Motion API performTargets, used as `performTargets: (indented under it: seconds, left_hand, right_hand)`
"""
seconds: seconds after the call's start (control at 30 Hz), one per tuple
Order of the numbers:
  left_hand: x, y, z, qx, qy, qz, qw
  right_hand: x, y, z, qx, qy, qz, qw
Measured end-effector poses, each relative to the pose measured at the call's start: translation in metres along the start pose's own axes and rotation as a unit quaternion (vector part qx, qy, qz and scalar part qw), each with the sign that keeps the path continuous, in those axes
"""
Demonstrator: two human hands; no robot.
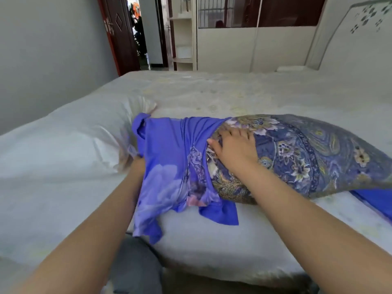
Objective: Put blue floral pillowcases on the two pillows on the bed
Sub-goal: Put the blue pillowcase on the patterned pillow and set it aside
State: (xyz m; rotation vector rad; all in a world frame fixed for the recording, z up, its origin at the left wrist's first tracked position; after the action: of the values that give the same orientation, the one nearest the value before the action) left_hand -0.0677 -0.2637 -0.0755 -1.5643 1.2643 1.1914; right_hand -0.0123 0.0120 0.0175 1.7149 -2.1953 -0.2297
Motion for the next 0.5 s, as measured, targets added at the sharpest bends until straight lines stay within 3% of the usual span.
performTargets:
  seconds: [0.1,0.2,0.3,0.4,0.5]
  left_hand:
    - [-0.009,-0.032,-0.001,0.033,-0.011,0.083,0.996]
    - [0.013,-0.060,-0.006,0.097,0.014,0.016,0.995]
    - [0.029,-0.075,-0.023,0.092,0.063,-0.029,0.993]
    - [0.025,-0.088,-0.037,0.070,0.103,0.022,0.992]
    - [0.022,-0.091,-0.052,0.034,0.152,0.062,0.986]
  right_hand:
    - [0.014,-0.040,-0.023,-0.109,0.101,-0.032,0.988]
    - [0.037,-0.083,-0.021,-0.152,0.156,-0.054,0.974]
    - [0.046,-0.106,-0.007,-0.148,0.190,-0.018,0.970]
    - [0.031,-0.114,0.005,-0.119,0.258,0.072,0.956]
    - [0.024,-0.117,0.012,-0.084,0.247,0.123,0.958]
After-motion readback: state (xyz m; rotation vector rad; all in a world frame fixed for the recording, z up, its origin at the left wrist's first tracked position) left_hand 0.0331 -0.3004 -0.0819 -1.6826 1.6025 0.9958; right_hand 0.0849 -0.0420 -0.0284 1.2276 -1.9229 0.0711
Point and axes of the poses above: each hand's wrist, its own y-axis towards the middle knuckle, its own z-axis out of the palm, x = y × z, the point moved 9 cm from there along y, towards the middle knuckle, and after that the axes turned 9 degrees about z, right-handed, at the moved point
